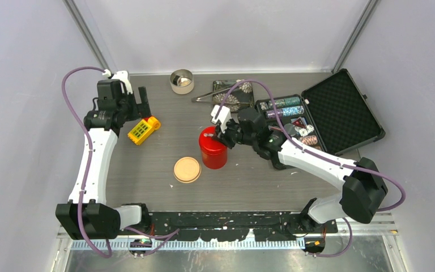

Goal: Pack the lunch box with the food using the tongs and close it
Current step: Close the box lid on the packing box, then move the packing box to the center of the board.

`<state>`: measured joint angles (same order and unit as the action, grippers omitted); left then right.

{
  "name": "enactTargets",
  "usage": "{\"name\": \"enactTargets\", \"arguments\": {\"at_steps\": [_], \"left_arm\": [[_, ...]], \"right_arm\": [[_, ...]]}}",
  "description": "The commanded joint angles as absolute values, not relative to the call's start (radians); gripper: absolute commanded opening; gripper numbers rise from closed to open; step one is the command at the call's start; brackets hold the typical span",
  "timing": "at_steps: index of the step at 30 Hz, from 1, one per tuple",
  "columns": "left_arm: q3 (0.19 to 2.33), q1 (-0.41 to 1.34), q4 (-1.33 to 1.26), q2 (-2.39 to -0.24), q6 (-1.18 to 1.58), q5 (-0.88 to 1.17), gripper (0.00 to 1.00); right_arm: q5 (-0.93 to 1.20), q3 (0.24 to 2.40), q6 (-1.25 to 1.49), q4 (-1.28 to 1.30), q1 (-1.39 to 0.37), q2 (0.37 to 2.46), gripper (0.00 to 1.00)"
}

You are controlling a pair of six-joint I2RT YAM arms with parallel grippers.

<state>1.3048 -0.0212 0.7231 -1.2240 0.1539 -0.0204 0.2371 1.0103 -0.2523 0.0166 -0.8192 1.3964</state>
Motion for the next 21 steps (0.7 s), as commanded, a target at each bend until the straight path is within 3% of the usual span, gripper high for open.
{"name": "enactTargets", "arguments": {"at_steps": [1,21], "left_arm": [[1.308,-0.026,0.713,-1.222,0.158,-0.005,1.0],[1.278,-0.026,0.731,-1.236,0.054,0.055,1.0]], "right_arm": [[0.229,0.995,-0.258,-0.006,-0.826,1.396,0.01],[0.23,1.024,-0.341,0.16,-0.691,1.377,0.0]]}}
